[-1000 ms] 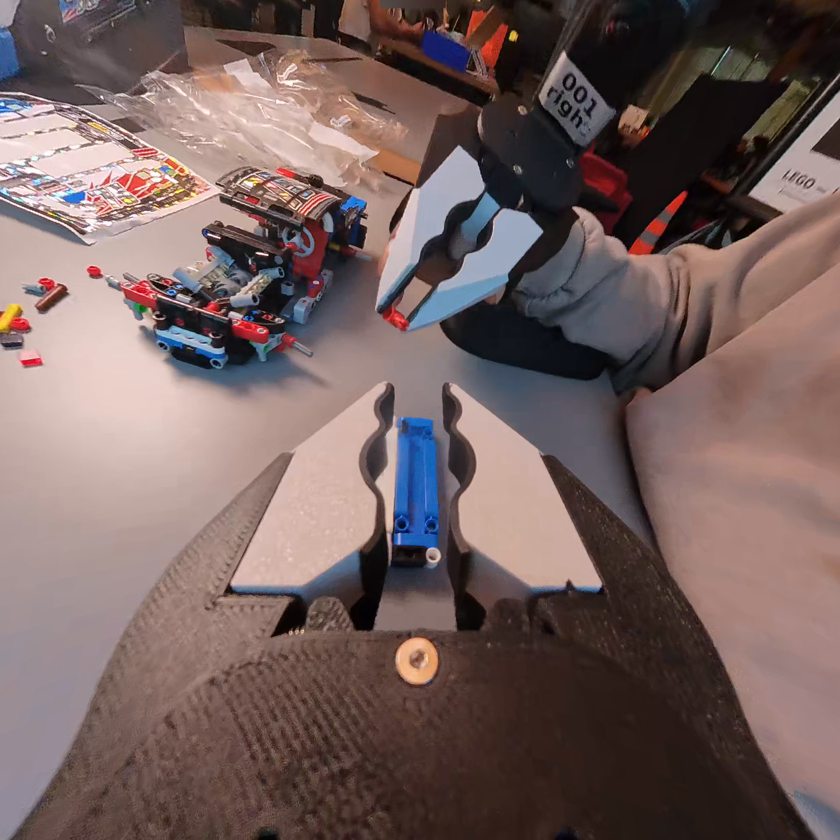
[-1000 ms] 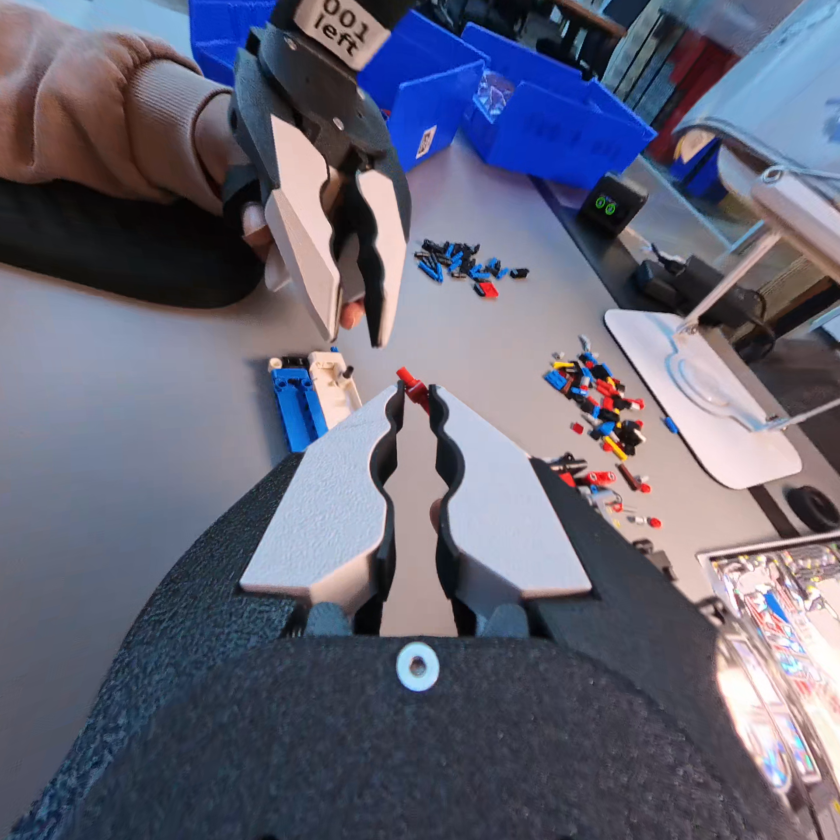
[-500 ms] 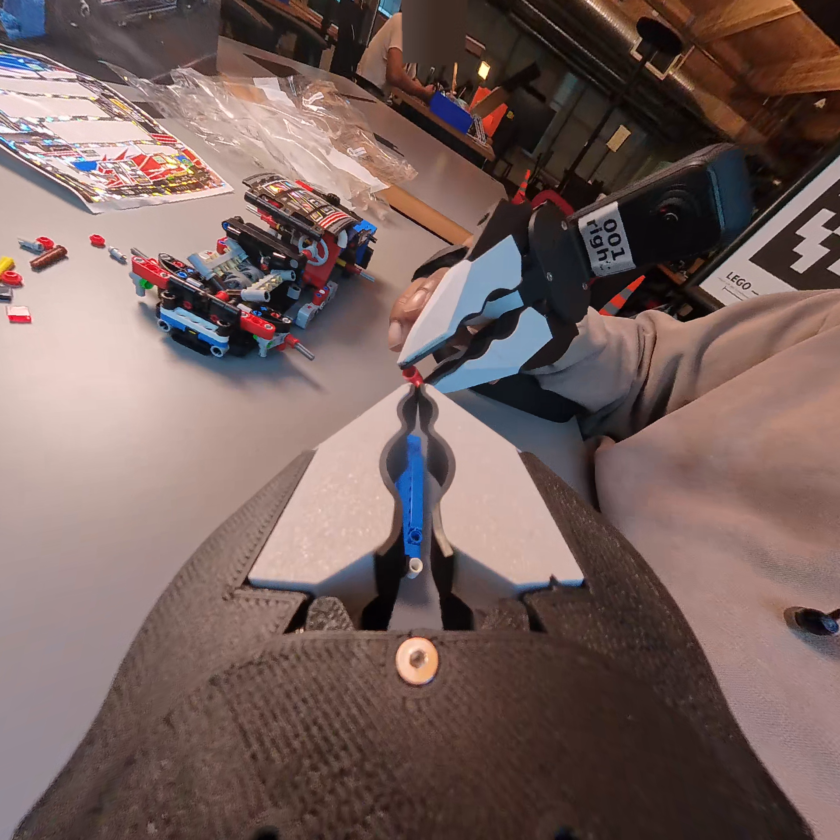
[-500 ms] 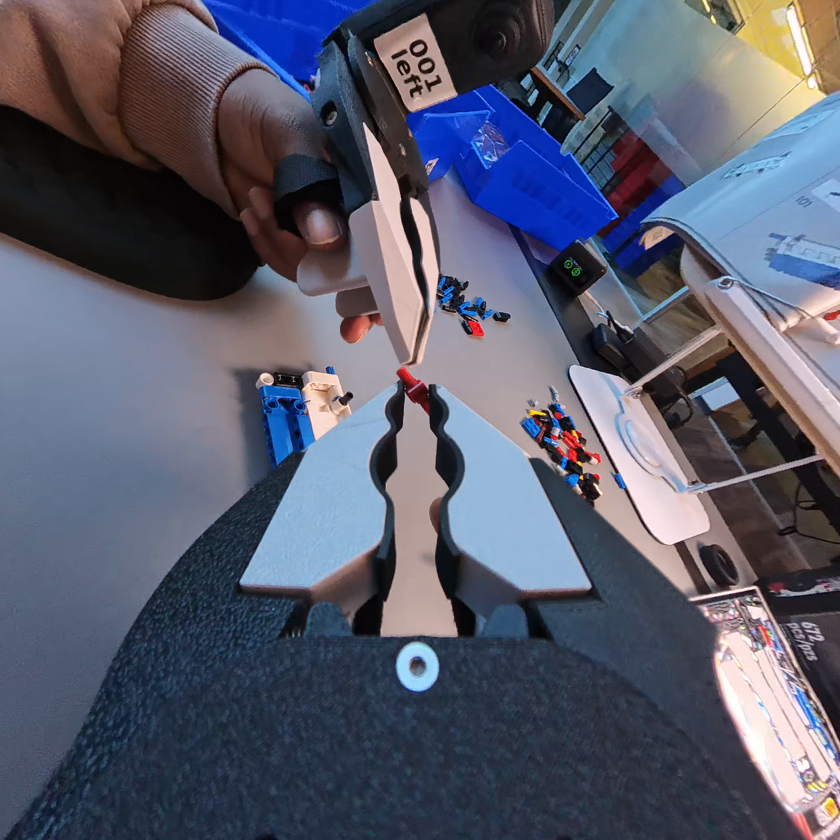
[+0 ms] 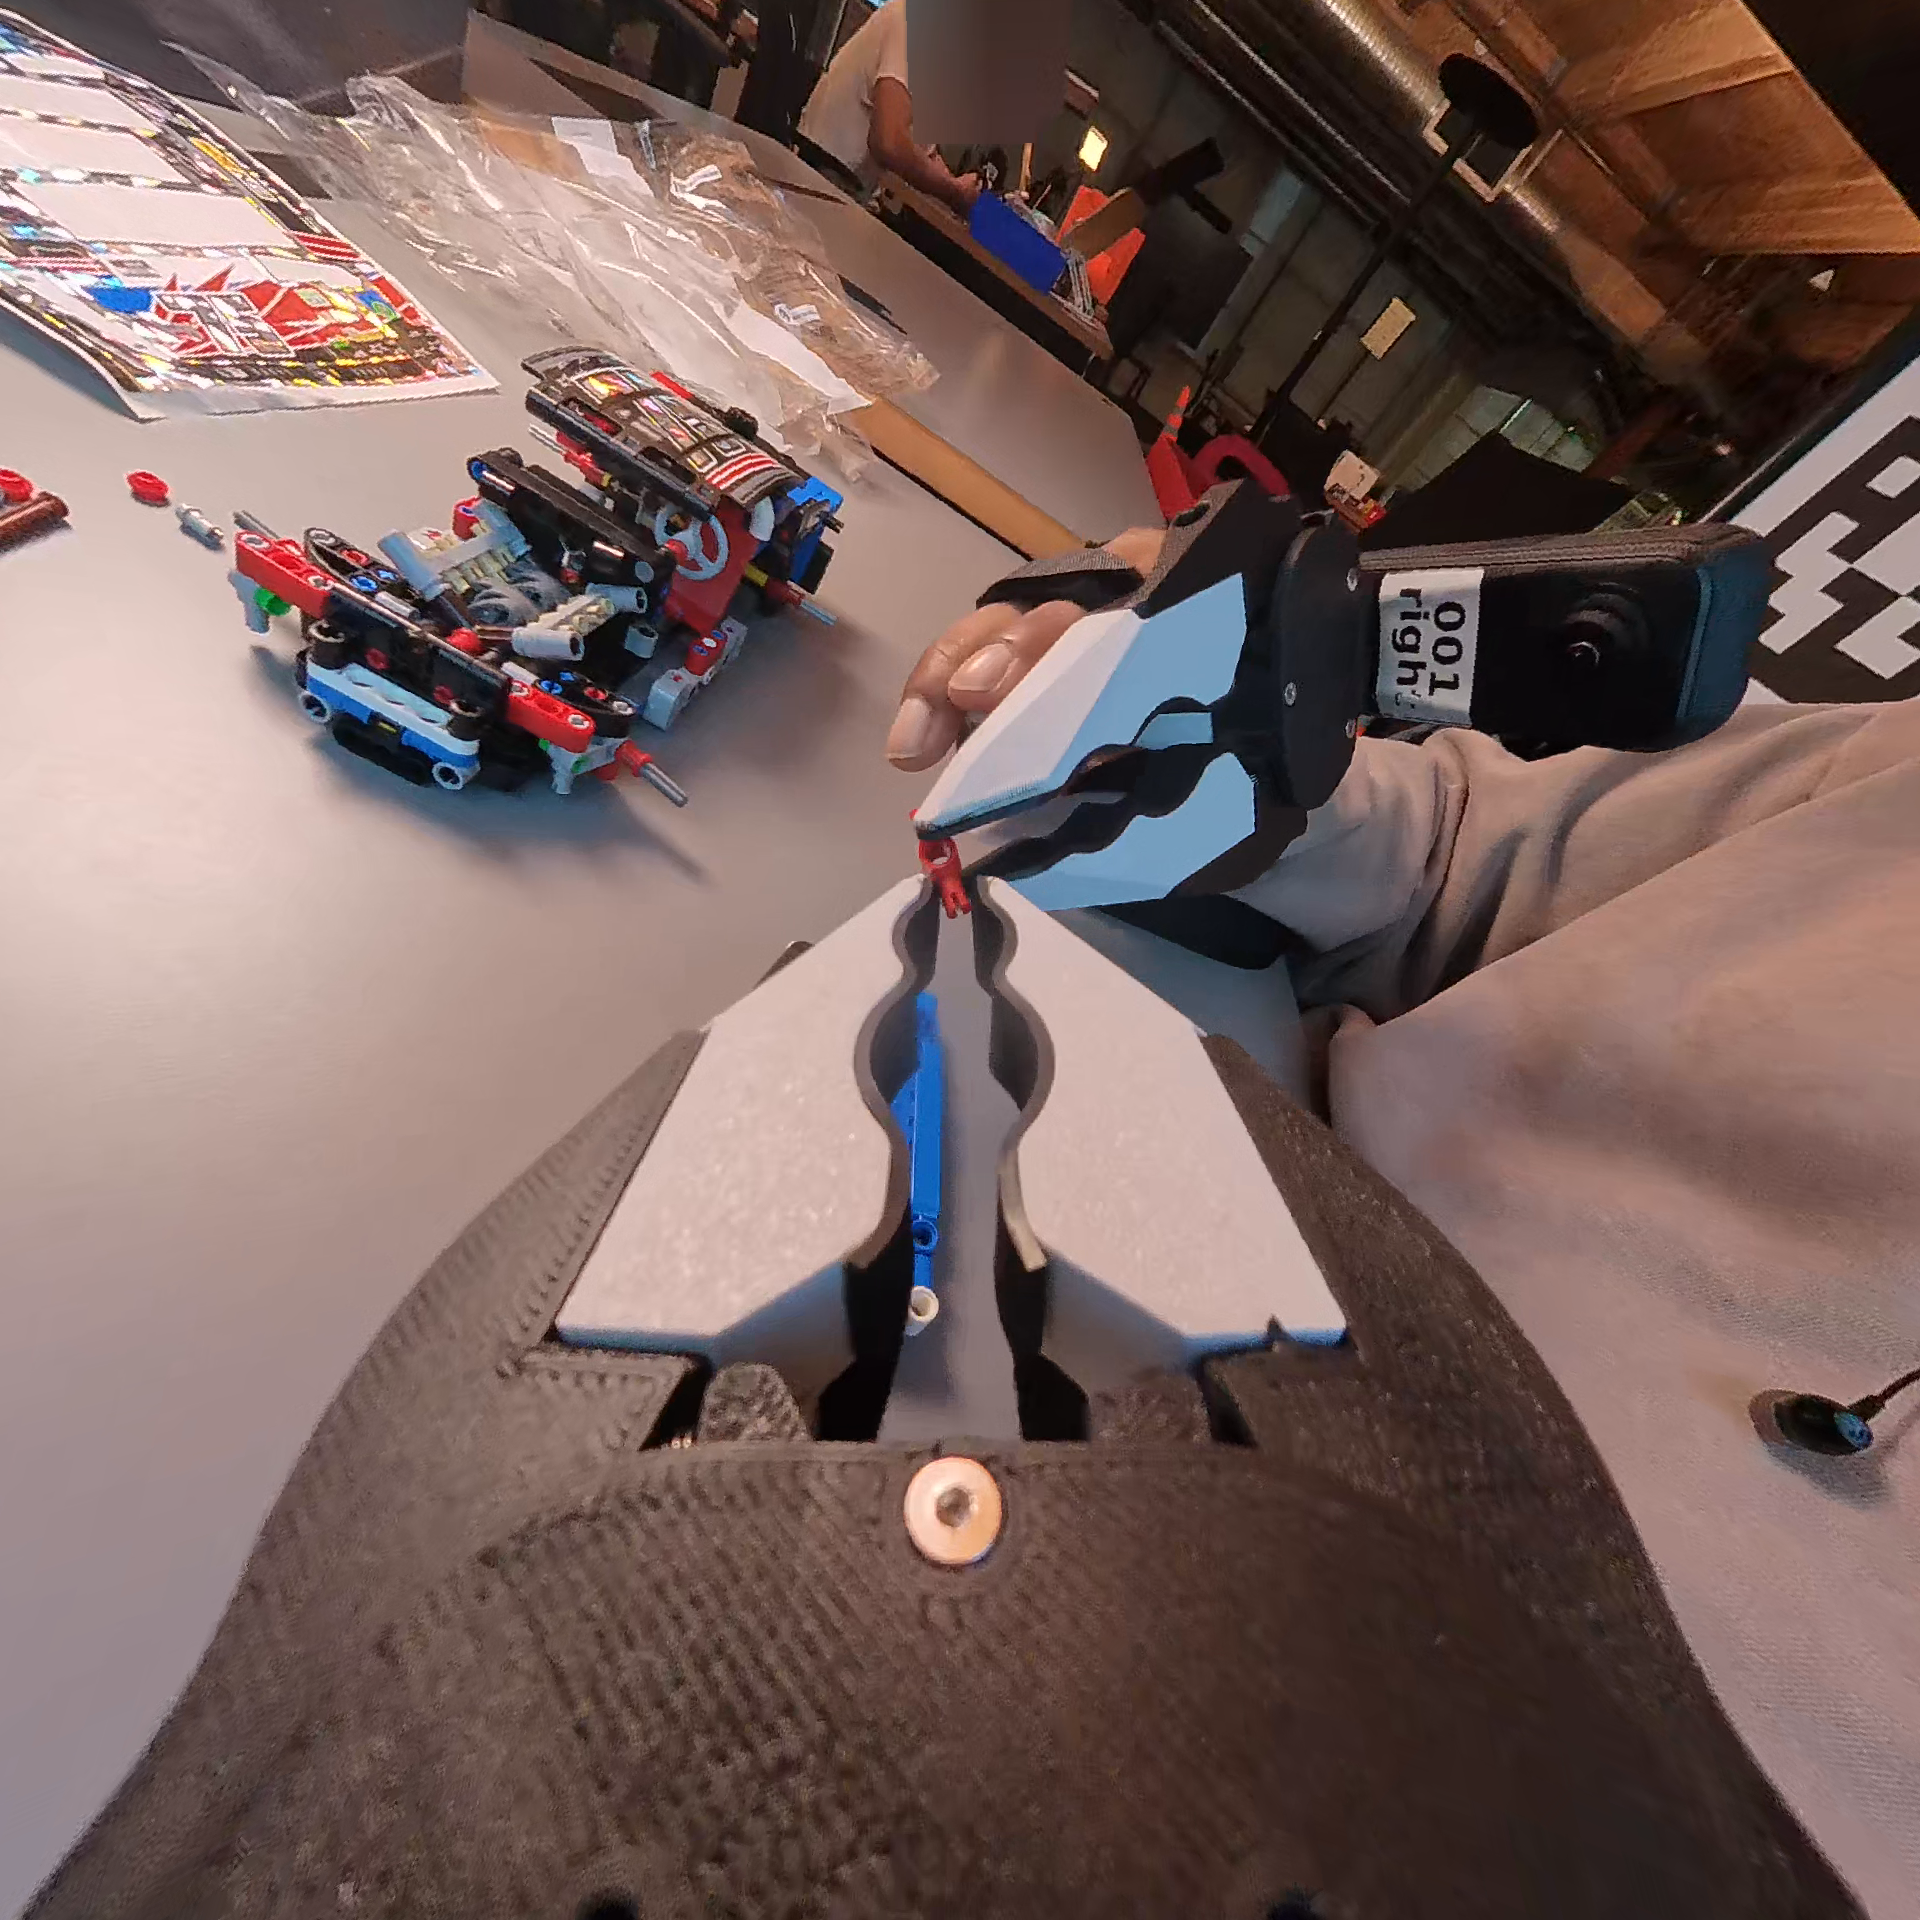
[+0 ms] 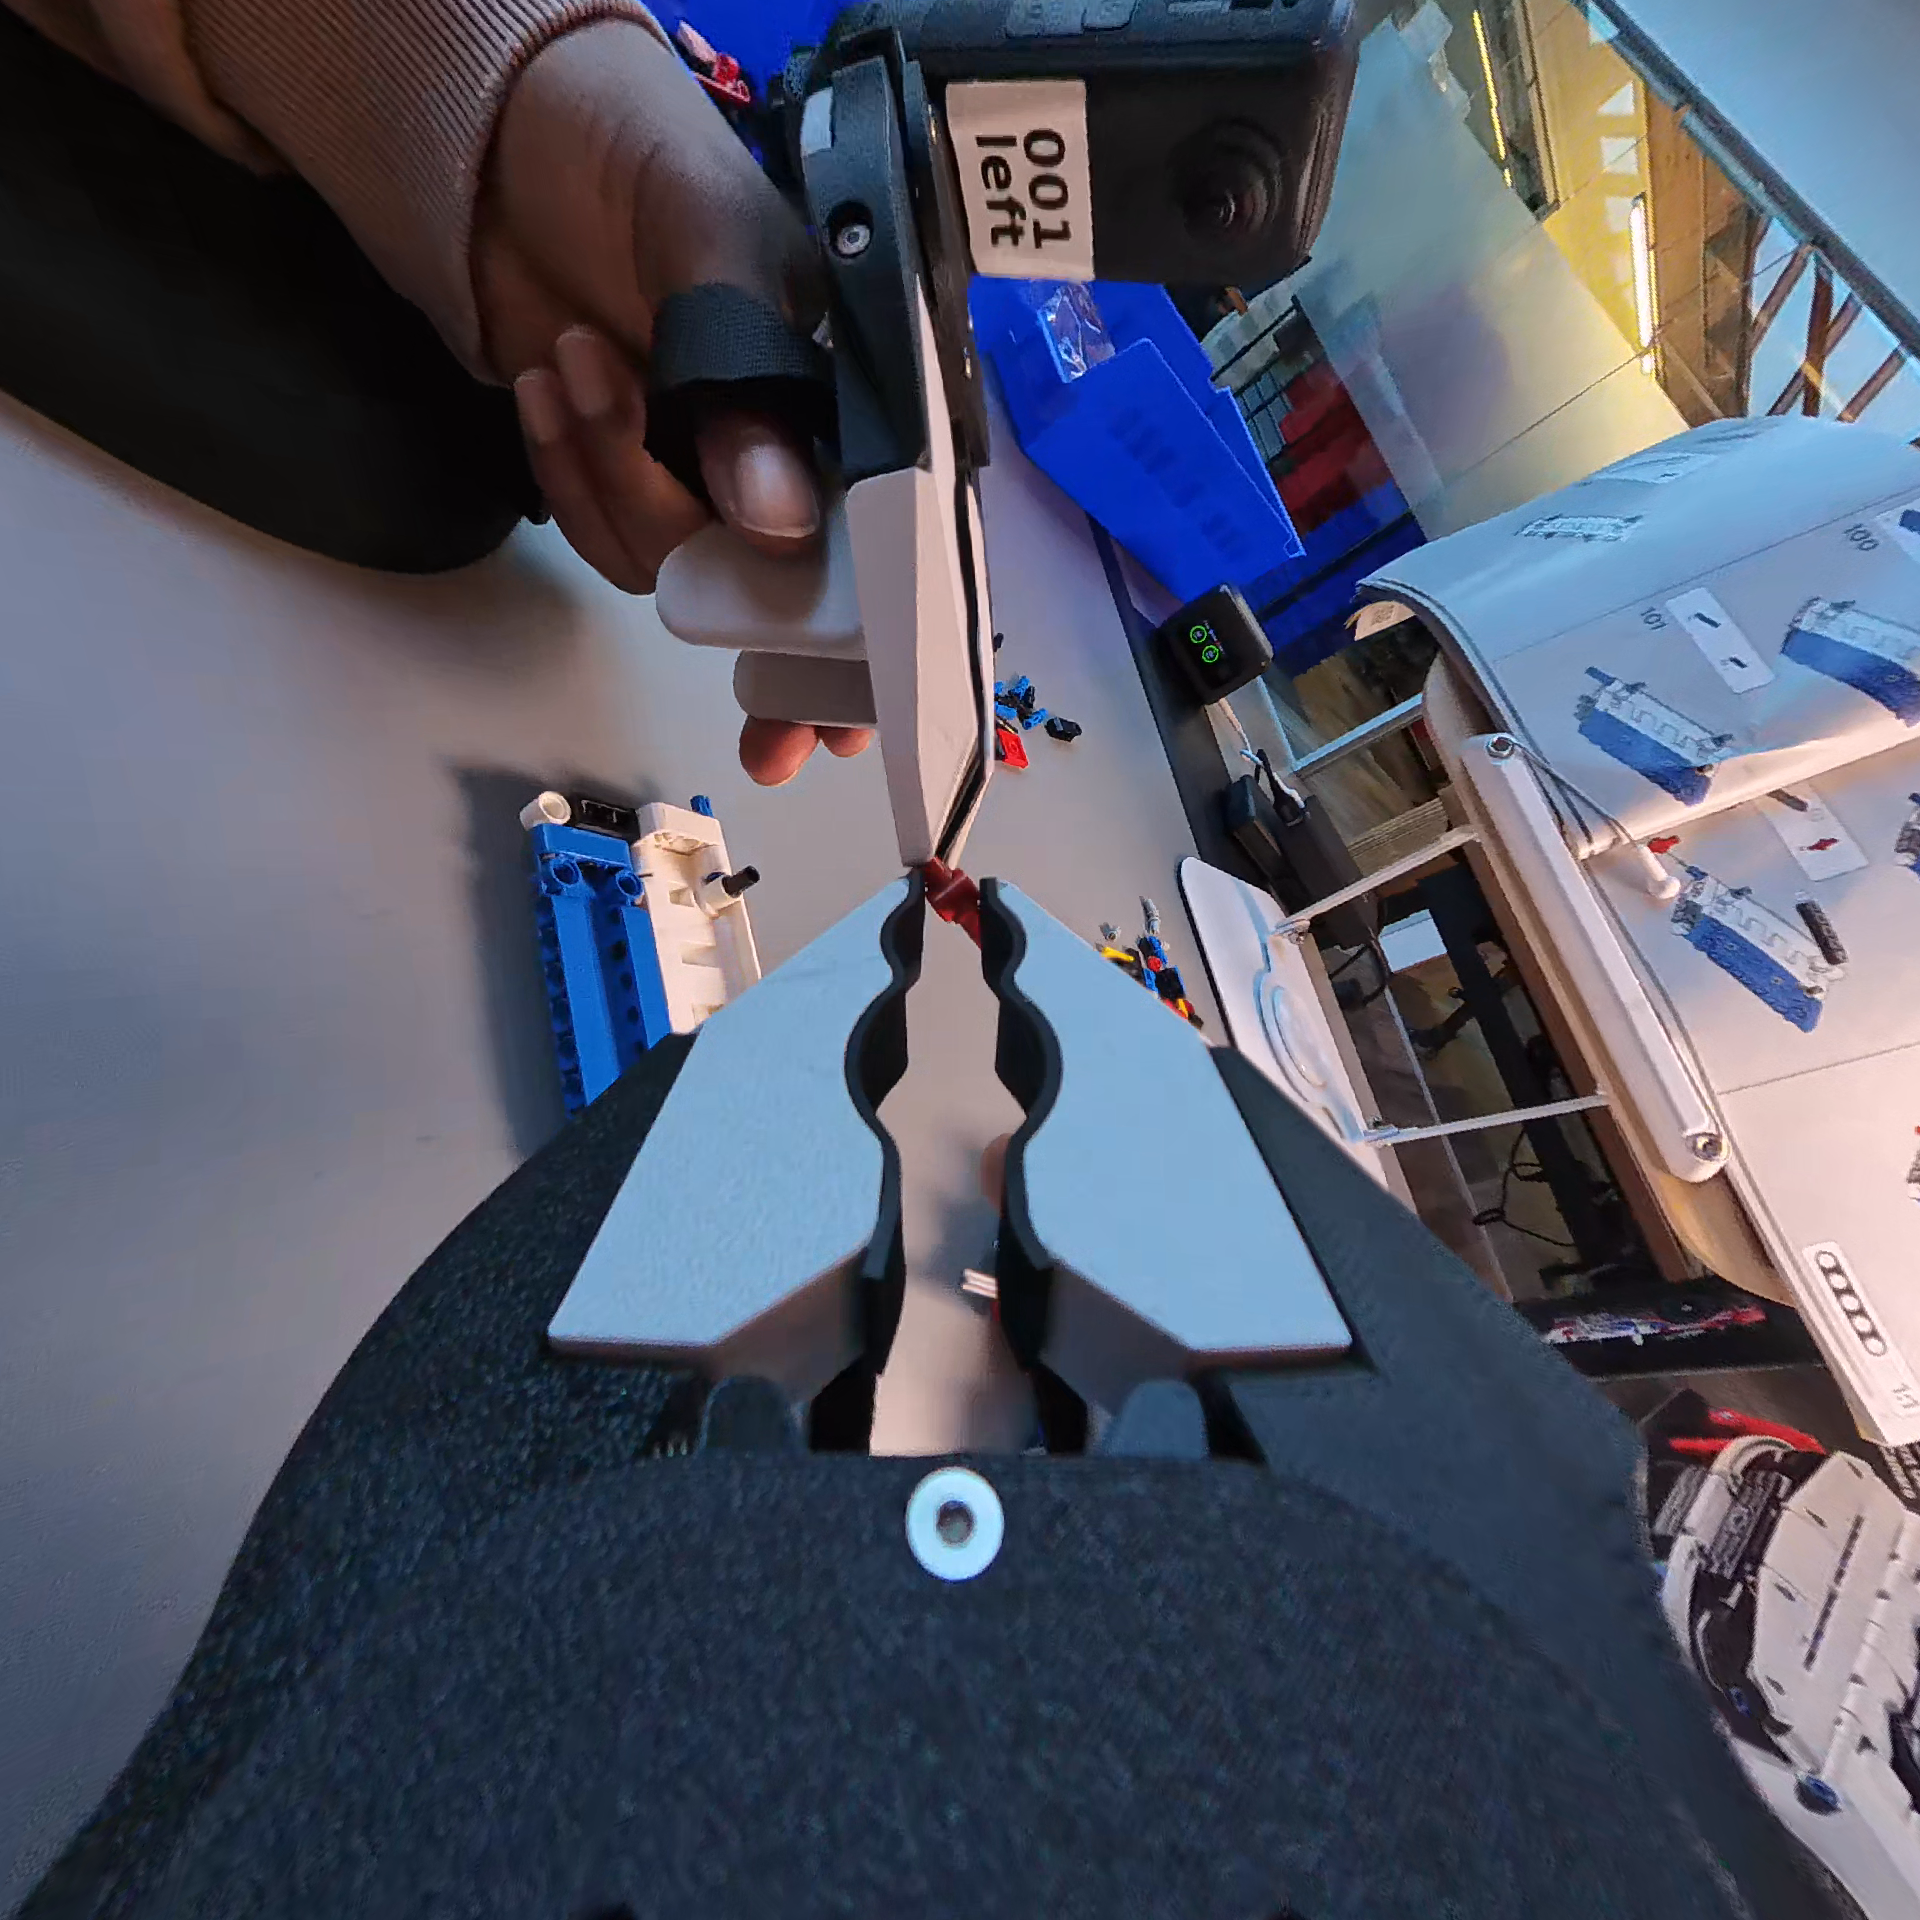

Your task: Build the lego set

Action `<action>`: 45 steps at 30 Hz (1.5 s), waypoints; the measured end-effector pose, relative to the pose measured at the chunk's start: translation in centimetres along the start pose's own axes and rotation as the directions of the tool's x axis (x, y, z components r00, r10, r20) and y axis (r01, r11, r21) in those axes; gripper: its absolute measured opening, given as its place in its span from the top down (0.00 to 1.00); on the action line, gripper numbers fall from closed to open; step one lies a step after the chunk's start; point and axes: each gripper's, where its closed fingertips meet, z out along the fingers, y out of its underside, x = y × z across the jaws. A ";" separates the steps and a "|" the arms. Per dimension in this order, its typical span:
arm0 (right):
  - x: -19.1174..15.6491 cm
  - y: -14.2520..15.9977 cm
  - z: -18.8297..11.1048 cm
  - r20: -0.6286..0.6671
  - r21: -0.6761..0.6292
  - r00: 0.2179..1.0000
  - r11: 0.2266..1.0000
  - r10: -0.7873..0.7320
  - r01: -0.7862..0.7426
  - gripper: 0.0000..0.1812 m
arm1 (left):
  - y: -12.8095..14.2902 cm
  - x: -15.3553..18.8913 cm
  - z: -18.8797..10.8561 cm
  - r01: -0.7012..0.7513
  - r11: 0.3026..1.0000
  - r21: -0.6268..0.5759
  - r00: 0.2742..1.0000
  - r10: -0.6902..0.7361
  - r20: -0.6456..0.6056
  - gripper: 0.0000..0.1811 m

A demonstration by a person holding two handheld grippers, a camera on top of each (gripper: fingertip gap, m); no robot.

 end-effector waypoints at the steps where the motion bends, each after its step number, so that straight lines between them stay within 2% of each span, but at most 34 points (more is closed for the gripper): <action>1: 0.1 -0.1 -0.1 -0.003 0.007 1.000 1.000 -0.001 0.001 0.96 | -0.1 0.1 -0.1 0.002 1.000 0.004 1.000 -0.002 -0.007 0.98; 4: 0.0 -0.7 -0.3 0.015 0.046 0.999 0.998 0.044 -0.045 0.96 | -0.1 0.3 -0.4 -0.072 0.997 -0.009 0.997 0.072 0.008 0.99; 10: 0.1 -1.4 -1.3 0.188 0.129 0.922 0.922 0.338 -0.364 0.88 | -0.2 0.6 -1.3 -0.320 0.945 -0.066 0.942 0.324 0.085 0.99; 14: -0.7 -1.6 -1.4 0.268 0.129 0.886 0.897 0.379 -0.422 0.93 | 0.4 1.1 -0.9 -0.360 0.928 -0.094 0.928 0.367 0.062 0.99; 16: -0.9 -1.7 -1.5 0.274 0.129 0.889 0.902 0.366 -0.411 1.00 | 0.6 1.1 -0.8 -0.367 0.924 -0.109 0.925 0.375 0.063 0.99; 20: -1.7 -1.6 -1.4 0.300 0.106 0.886 0.910 0.354 -0.400 1.00 | -0.2 1.4 -1.3 -0.356 0.932 -0.060 0.931 0.360 0.058 0.99; 23: -0.4 -1.6 -1.5 0.240 0.136 0.901 0.907 0.361 -0.399 1.00 | -0.1 1.1 -1.5 -0.368 0.927 -0.079 0.925 0.373 0.073 0.99; 26: 0.1 -1.7 -1.8 0.224 0.139 0.906 0.908 0.360 -0.396 0.91 | 0.2 1.1 -1.4 -0.380 0.920 -0.098 0.919 0.387 0.075 0.99; 31: -2.0 -0.9 -0.9 0.265 0.066 0.911 0.937 0.316 -0.344 0.98 | 1.1 1.4 -0.8 -0.400 0.906 -0.137 0.911 0.409 0.050 0.99; 37: -2.0 -1.5 -0.9 0.302 0.087 0.868 0.895 0.394 -0.437 0.99 | 0.0 2.4 -1.0 -0.345 0.938 -0.041 0.938 0.345 -0.005 0.99; 40: -1.2 -2.2 -0.8 0.293 0.124 0.834 0.846 0.468 -0.518 0.99 | -1.1 2.9 -1.2 -0.306 0.951 0.051 0.951 0.308 -0.025 0.99; 41: -0.8 -2.6 -0.8 0.292 0.143 0.818 0.823 0.496 -0.550 0.99 | -1.5 3.1 -1.3 -0.295 0.952 0.083 0.954 0.299 -0.031 0.98; 43: 0.2 -3.0 -1.0 0.287 0.183 0.788 0.776 0.545 -0.603 0.99 | -2.2 3.2 -1.6 -0.280 0.952 0.124 0.958 0.286 -0.033 0.90; 45: 0.8 -3.3 -1.1 0.273 0.215 0.779 0.754 0.564 -0.621 0.99 | -2.2 2.8 -1.7 -0.292 0.949 0.117 0.956 0.294 -0.001 0.89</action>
